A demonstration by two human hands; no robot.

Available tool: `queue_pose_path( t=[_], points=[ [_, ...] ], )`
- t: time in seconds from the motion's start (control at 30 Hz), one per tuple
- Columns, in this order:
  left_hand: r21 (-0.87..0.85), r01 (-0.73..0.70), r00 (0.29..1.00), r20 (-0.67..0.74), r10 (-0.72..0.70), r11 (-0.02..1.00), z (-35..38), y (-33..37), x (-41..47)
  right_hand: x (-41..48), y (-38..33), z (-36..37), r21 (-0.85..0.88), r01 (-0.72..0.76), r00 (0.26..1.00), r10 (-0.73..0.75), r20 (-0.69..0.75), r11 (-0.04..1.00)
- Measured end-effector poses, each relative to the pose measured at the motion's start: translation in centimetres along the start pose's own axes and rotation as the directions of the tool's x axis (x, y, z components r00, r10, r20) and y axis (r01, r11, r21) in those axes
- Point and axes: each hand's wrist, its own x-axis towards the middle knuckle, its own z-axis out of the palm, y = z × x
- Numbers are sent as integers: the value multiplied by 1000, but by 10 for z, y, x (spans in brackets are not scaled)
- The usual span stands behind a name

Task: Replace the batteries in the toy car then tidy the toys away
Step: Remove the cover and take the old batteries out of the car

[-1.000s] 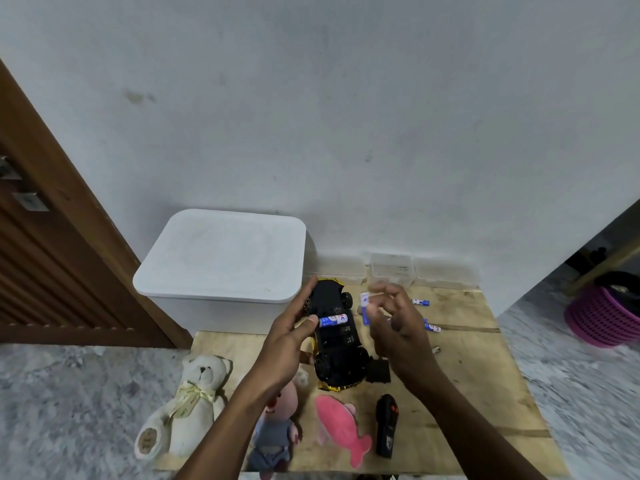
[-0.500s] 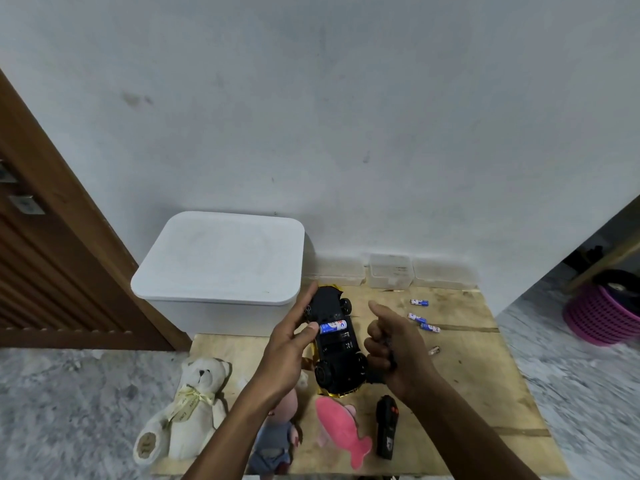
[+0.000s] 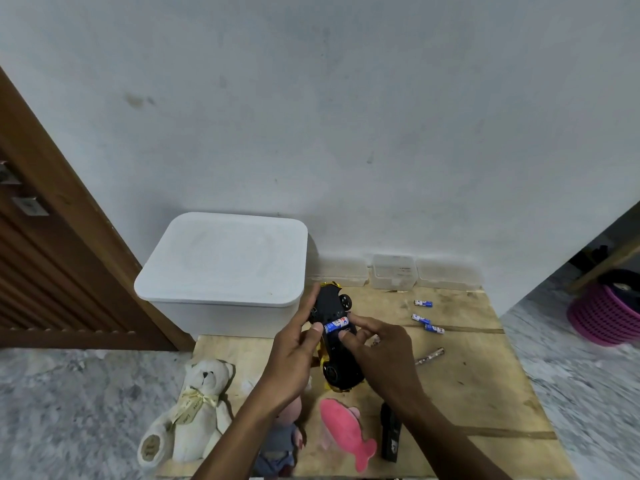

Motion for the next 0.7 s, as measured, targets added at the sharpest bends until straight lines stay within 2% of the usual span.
queue_pose_path(
  t=[0.13,0.3,0.53,0.7],
  points=[
    [15,12,999,-35,-12,1000,2,-6,-1,3,-2,3,112,-27,999,31,-29,993],
    [19,23,1000,-7,-23,1000,0,-1,0,4,-7,3,263,-130,991,136,-4,956],
    [-31,35,999,6,-35,999,-3,3,1,4,-10,7,308,-123,986,152,-70,943],
    [-62,49,999,0,-49,997,-3,4,5,4,-17,7,346,-143,983,173,-58,927]
  ],
)
